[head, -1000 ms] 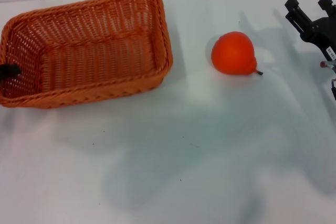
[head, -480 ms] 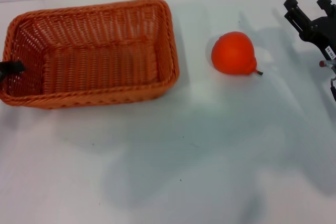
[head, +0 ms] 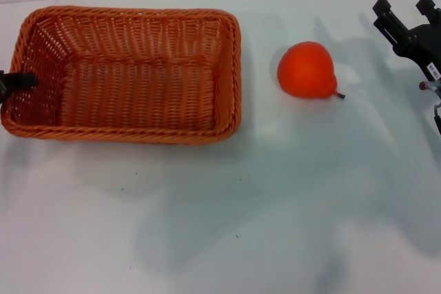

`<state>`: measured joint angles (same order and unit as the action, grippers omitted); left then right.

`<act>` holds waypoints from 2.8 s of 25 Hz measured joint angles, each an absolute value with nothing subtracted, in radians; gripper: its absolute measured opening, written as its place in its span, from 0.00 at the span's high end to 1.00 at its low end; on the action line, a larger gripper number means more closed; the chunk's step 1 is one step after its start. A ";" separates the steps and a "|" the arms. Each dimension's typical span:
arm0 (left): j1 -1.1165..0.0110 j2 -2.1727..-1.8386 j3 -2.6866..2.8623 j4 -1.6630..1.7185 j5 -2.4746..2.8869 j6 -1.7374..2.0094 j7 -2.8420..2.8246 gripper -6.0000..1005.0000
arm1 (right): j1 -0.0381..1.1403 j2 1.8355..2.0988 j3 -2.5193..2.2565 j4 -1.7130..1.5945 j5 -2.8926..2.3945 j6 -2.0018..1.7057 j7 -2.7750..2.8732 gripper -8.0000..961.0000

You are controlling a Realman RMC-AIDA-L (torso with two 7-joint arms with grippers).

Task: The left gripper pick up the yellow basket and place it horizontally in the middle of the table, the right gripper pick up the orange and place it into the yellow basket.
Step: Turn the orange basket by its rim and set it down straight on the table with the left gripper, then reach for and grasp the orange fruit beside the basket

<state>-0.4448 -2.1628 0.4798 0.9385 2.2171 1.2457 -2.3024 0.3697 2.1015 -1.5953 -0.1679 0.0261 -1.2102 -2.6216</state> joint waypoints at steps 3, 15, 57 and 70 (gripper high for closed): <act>-0.445 -2.164 0.485 0.939 2.214 1.246 -2.302 0.81 | 0.370 2.102 -1.595 -0.168 0.026 -1.210 -2.622 0.01; -0.436 -2.164 0.485 0.939 2.179 1.231 -2.291 0.67 | 0.370 2.102 -1.597 -0.166 0.026 -1.210 -2.622 0.01; -0.356 -2.161 0.422 0.694 1.311 1.266 -1.480 0.09 | 0.492 2.101 -1.723 -0.177 -0.137 -0.881 -2.499 0.01; -0.360 -2.160 0.422 0.683 1.308 1.258 -1.456 0.09 | 0.515 2.104 -1.725 -0.178 -0.181 -0.837 -2.436 0.07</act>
<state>-0.3600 -2.1605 0.4218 0.6825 1.3077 1.2584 -1.4562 0.5154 2.1041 -1.7254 -0.1780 -0.1811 -0.8365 -2.4364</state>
